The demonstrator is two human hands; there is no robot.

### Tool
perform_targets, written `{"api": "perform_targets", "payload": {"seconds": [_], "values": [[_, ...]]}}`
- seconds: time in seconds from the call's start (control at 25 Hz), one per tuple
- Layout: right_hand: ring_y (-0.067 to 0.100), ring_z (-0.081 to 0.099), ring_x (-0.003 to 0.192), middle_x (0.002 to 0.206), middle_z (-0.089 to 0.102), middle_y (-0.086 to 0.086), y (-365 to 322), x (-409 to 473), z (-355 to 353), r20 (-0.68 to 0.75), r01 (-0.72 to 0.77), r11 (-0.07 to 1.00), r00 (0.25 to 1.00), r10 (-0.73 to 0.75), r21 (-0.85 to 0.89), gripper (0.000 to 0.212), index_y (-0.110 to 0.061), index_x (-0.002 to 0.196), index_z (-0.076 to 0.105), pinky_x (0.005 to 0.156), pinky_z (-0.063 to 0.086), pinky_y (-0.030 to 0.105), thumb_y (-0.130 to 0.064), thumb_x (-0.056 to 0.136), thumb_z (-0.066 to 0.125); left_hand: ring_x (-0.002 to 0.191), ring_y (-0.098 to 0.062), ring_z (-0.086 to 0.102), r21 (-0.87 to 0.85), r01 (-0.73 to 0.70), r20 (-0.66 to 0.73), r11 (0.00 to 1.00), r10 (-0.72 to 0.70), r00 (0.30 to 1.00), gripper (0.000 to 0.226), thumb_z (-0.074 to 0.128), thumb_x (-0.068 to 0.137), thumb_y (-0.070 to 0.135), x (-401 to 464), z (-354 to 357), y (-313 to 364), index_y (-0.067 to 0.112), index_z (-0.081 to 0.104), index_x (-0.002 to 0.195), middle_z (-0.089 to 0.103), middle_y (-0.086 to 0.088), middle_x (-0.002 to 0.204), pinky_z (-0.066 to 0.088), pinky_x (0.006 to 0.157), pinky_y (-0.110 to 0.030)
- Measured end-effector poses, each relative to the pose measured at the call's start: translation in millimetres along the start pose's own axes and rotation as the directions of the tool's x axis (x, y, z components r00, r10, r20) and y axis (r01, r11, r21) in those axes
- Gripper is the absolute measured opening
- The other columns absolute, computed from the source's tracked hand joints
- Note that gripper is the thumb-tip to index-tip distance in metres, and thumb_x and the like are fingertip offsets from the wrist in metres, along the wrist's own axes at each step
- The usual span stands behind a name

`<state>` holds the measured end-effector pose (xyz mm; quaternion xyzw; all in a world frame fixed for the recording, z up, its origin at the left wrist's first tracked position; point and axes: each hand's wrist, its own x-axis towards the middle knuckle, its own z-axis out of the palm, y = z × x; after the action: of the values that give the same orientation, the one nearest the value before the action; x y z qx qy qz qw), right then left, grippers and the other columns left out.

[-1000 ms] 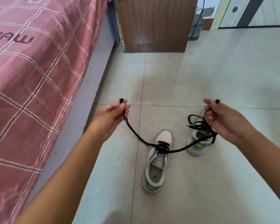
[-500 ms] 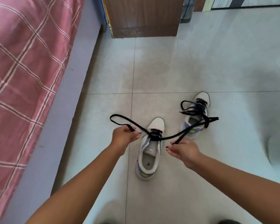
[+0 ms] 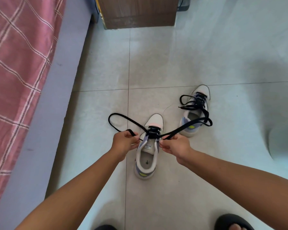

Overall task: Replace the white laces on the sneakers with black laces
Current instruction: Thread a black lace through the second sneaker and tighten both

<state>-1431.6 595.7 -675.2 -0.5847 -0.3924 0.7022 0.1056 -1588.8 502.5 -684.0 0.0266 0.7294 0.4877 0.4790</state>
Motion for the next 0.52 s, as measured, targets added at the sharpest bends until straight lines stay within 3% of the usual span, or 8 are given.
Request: {"api": "perform_targets", "payload": {"seconds": [0.16, 0.36, 0.52], "values": [[0.017, 0.061, 0.064, 0.073, 0.062, 0.008, 1.1, -1.9, -3.6, 0.012, 0.026, 0.997, 1.0, -0.025, -0.071, 0.018, -0.007, 0.077, 0.059, 0.062, 0.052, 0.022, 0.01, 0.08, 0.065, 0.069, -0.018, 0.061, 0.003, -0.008, 0.017, 1.0, 0.008, 1.0, 0.011, 0.062, 0.086, -0.005, -3.3, 2.2, -0.3, 0.005, 0.061, 0.08, 0.06, -0.011, 0.077, 0.057, 0.067, -0.026], [0.017, 0.061, 0.065, 0.071, 0.064, 0.006, 0.4, 2.5, -2.0, 0.037, 0.157, 0.942, 0.988, -0.153, -0.297, 0.019, -0.012, 0.074, 0.061, 0.065, 0.051, 0.024, 0.004, 0.079, 0.069, 0.071, -0.016, 0.061, 0.157, -0.095, 0.088, 0.983, 0.082, 0.993, 0.014, 0.062, 0.086, -0.003, -4.8, 6.2, 7.9, 0.009, 0.062, 0.079, 0.062, -0.006, 0.075, 0.056, 0.068, -0.026], [0.016, 0.06, 0.069, 0.072, 0.064, 0.003, 4.9, 6.0, -0.4, 0.008, 0.191, 0.914, 0.979, -0.202, -0.358, 0.019, -0.016, 0.072, 0.062, 0.076, 0.052, 0.032, -0.001, 0.079, 0.072, 0.07, -0.018, 0.061, 0.263, -0.159, 0.089, 0.951, 0.141, 0.986, 0.015, 0.064, 0.084, -0.003, -5.0, 9.0, 8.8, 0.011, 0.061, 0.078, 0.061, -0.007, 0.074, 0.055, 0.067, -0.028]]}}
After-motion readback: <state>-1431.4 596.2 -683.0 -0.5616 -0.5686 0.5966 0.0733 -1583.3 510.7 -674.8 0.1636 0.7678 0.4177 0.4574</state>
